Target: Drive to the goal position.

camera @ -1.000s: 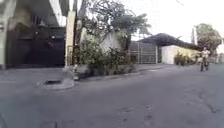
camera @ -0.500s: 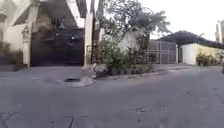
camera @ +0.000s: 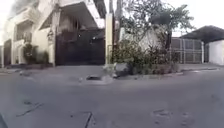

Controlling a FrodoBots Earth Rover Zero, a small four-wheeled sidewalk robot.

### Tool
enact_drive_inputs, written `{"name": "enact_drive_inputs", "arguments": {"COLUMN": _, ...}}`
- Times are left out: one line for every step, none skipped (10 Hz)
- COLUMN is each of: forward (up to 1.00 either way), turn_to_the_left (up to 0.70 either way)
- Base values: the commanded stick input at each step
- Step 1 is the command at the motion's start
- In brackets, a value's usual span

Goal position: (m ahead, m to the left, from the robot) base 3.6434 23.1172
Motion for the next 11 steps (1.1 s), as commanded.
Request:
{"name": "enact_drive_inputs", "arguments": {"forward": 0.00, "turn_to_the_left": 1.00}}
{"name": "enact_drive_inputs", "arguments": {"forward": 0.00, "turn_to_the_left": 1.00}}
{"name": "enact_drive_inputs", "arguments": {"forward": 0.00, "turn_to_the_left": 1.00}}
{"name": "enact_drive_inputs", "arguments": {"forward": 0.00, "turn_to_the_left": 1.00}}
{"name": "enact_drive_inputs", "arguments": {"forward": 0.00, "turn_to_the_left": 1.00}}
{"name": "enact_drive_inputs", "arguments": {"forward": 0.00, "turn_to_the_left": 1.00}}
{"name": "enact_drive_inputs", "arguments": {"forward": 0.00, "turn_to_the_left": 1.00}}
{"name": "enact_drive_inputs", "arguments": {"forward": 0.00, "turn_to_the_left": 1.00}}
{"name": "enact_drive_inputs", "arguments": {"forward": 0.00, "turn_to_the_left": 1.00}}
{"name": "enact_drive_inputs", "arguments": {"forward": 0.00, "turn_to_the_left": 1.00}}
{"name": "enact_drive_inputs", "arguments": {"forward": 0.00, "turn_to_the_left": 1.00}}
